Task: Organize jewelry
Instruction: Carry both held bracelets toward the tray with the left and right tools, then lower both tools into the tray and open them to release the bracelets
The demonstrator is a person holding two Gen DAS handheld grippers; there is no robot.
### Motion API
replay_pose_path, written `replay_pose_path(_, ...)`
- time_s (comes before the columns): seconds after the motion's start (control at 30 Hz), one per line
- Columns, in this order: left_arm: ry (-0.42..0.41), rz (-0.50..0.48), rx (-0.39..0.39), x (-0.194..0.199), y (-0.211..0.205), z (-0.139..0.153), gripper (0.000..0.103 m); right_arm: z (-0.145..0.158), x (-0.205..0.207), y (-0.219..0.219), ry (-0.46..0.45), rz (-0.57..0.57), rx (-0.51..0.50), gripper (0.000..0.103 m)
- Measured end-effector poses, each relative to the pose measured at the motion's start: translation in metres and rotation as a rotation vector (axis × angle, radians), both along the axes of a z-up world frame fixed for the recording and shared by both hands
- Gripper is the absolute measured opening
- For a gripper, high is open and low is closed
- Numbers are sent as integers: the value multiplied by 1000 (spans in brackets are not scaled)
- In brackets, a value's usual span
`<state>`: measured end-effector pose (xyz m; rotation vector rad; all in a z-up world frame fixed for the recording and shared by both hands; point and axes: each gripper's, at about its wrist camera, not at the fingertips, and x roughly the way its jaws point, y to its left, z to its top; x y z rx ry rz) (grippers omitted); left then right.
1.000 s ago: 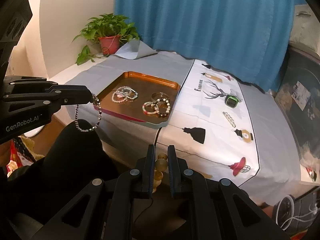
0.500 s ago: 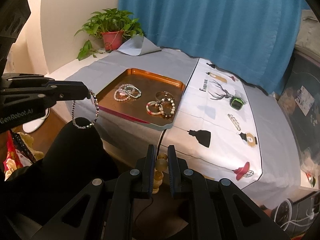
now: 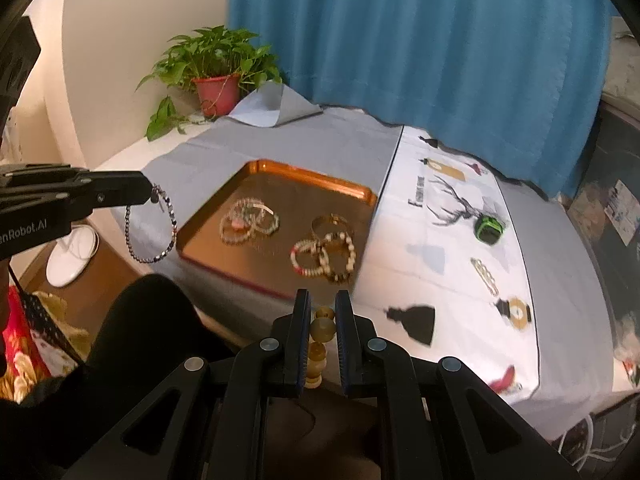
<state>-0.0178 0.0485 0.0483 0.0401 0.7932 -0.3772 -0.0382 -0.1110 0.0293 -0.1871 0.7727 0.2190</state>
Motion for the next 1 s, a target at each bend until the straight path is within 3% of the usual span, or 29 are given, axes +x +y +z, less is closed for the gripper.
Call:
replay_pose_path(0.37, 31, 15, -4, 62, 6, -12, 3, -13, 70, 18, 14, 22, 25, 13)
replay_pose_path(0.8, 107, 43, 15, 137, 3, -57, 5, -53, 148, 27, 85, 8, 70, 13)
replay_pose_path(0.83, 113, 49, 18, 141, 4, -60, 11, -58, 152, 27, 98, 4, 77, 15)
replay_pose_path(0.9, 158, 79, 43, 151, 4, -71, 59, -66, 157, 25, 132, -7, 70, 19)
replay_pose_path(0.93, 170, 101, 59, 152, 3, -75, 97, -74, 161, 23, 165, -23, 59, 34)
replay_pose_path(0.97, 163, 144, 76, 152, 5, -78, 102, -78, 163, 21, 185, -38, 53, 57)
replay_pose_path(1.0, 144, 162, 73, 150, 8, -79, 102, -81, 162, 18, 191, -54, 52, 67)
